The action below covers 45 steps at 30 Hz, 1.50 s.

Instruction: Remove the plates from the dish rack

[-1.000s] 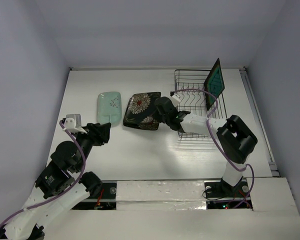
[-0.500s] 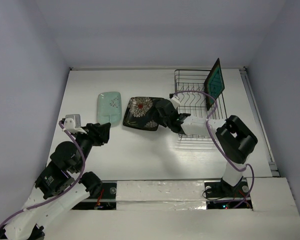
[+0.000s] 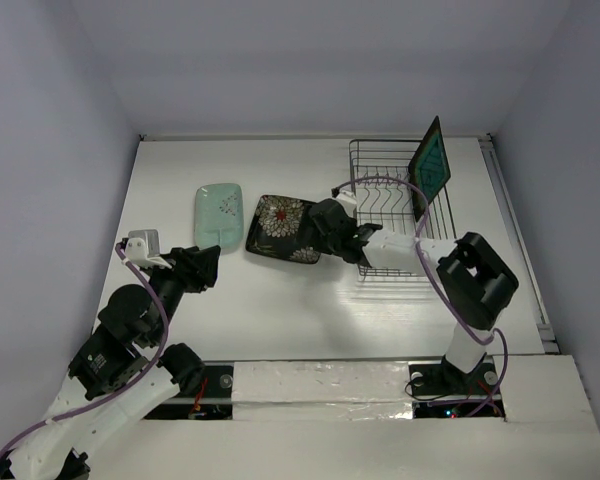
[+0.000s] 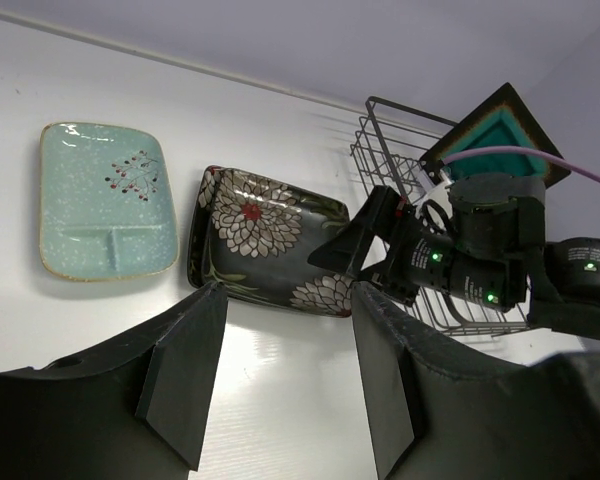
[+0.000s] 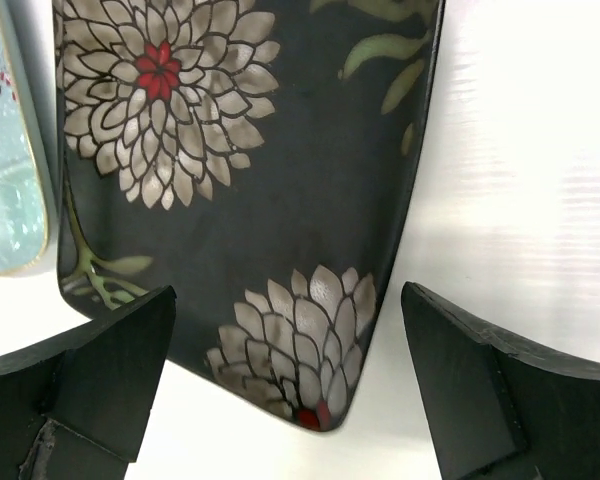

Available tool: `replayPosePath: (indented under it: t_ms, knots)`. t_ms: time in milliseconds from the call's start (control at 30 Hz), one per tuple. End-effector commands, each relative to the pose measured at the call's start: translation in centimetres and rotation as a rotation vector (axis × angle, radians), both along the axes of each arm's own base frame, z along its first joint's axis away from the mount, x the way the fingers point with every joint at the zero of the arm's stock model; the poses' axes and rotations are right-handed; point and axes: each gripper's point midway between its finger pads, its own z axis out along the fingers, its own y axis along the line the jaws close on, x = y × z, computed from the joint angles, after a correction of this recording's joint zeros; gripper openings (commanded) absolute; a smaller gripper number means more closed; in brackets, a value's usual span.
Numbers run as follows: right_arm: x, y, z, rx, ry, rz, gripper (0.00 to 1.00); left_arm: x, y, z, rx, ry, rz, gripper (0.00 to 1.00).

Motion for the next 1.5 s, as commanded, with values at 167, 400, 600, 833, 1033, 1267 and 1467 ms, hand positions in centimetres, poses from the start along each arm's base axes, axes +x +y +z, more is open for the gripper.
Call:
replayPosePath:
  t_ms: [167,400,600,833,1033,1267,1467]
  knots:
    - [-1.7,0.5,5.7,-0.073,-0.053,0.223,0.92,0.0,0.1,0.7,-0.03,-0.029,0.004,0.5]
    - [-4.6,0.7,13.9,0.01,-0.192,0.415,0.0,0.0,0.0,0.8,-0.032,-0.033,0.001,0.5]
    - [-1.9,-5.9,22.2,-0.108,-0.337,0.264,0.0,0.0,-0.1,0.8,-0.028,-0.035,-0.007,0.3]
    - [3.7,-21.4,27.9,-0.325,-0.379,-0.113,0.0,0.5,-0.3,0.1,-0.002,-0.003,0.006,0.1]
    - [6.0,-31.9,28.7,-0.618,-0.228,-0.376,0.63,0.7,-0.7,-0.2,0.016,0.009,-0.004,0.05]
    - [10.0,-34.6,25.1,-0.702,-0.071,-0.3,0.75,0.6,-1.2,-0.1,0.019,0.001,-0.034,0.14]
    - [13.9,-34.0,20.2,-0.734,0.025,-0.239,0.68,0.4,-1.3,0.2,0.01,-0.013,-0.043,0.31]
